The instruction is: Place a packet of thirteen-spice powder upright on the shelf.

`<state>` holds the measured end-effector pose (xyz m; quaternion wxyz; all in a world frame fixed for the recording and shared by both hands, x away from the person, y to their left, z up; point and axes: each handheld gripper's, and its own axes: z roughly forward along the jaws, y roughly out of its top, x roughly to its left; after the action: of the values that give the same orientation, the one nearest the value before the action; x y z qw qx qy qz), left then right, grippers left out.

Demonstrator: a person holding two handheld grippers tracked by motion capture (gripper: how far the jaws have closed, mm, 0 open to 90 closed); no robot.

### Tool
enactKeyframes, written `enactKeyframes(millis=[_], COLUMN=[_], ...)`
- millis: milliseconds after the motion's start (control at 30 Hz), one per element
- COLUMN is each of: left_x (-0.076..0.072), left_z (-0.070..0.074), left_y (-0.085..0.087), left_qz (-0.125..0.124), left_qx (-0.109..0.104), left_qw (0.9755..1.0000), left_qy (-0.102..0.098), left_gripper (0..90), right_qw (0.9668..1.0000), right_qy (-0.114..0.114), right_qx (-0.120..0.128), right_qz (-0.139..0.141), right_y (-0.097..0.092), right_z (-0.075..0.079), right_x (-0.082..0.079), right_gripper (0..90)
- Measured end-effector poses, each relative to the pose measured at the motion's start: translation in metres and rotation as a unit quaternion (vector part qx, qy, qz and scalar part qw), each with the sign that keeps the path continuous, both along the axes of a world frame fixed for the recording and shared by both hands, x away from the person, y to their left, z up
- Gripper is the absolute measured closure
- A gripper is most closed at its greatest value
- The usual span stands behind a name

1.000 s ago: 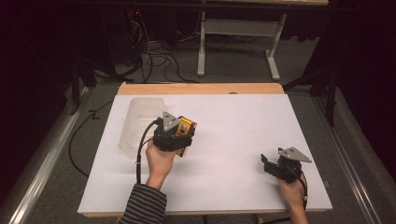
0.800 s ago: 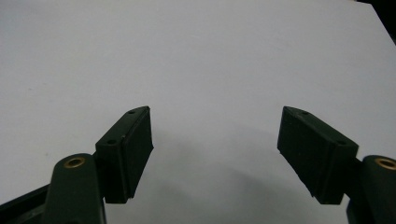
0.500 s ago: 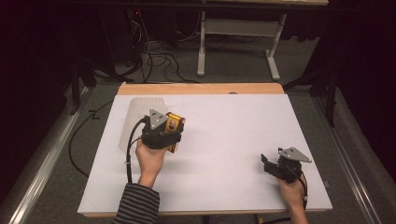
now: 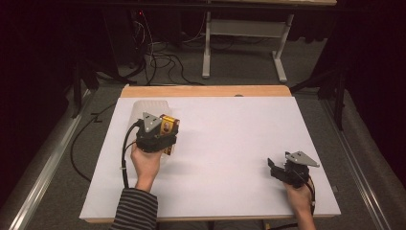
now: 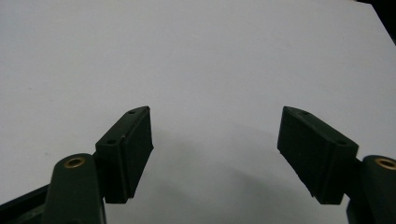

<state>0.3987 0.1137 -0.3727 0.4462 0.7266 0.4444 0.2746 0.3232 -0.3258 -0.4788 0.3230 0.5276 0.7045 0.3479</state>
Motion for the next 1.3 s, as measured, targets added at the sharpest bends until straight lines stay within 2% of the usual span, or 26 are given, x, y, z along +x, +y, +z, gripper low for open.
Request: enactKeyframes(millis=[600, 833, 967, 1300], left_x=[0.003, 0.002, 0.001, -0.003], left_z=[-0.010, -0.013, -0.017, -0.027], left_y=[0.023, 0.030, 0.031, 0.039], left_qz=[0.041, 0.054, 0.058, 0.070], left_qx=[-0.002, 0.002, 0.014, 0.015], left_qw=[0.9992, 0.9985, 0.9982, 0.9974], left_qy=[0.003, 0.004, 0.004, 0.011], left_gripper=[33.0, 32.9, 32.9, 32.9], right_qw=[1.0000, 1.0000, 1.0000, 1.0000], right_qy=[0.002, 0.002, 0.001, 0.001], right_qx=[-0.001, 0.001, -0.001, -0.001], right_qz=[0.001, 0.000, 0.001, 0.001], right_y=[0.000, 0.000, 0.000, 0.000], right_z=[0.000, 0.000, 0.000, 0.000], right_x=[0.000, 0.000, 0.000, 0.000], right_gripper=[27.0, 27.0, 27.0, 26.9])
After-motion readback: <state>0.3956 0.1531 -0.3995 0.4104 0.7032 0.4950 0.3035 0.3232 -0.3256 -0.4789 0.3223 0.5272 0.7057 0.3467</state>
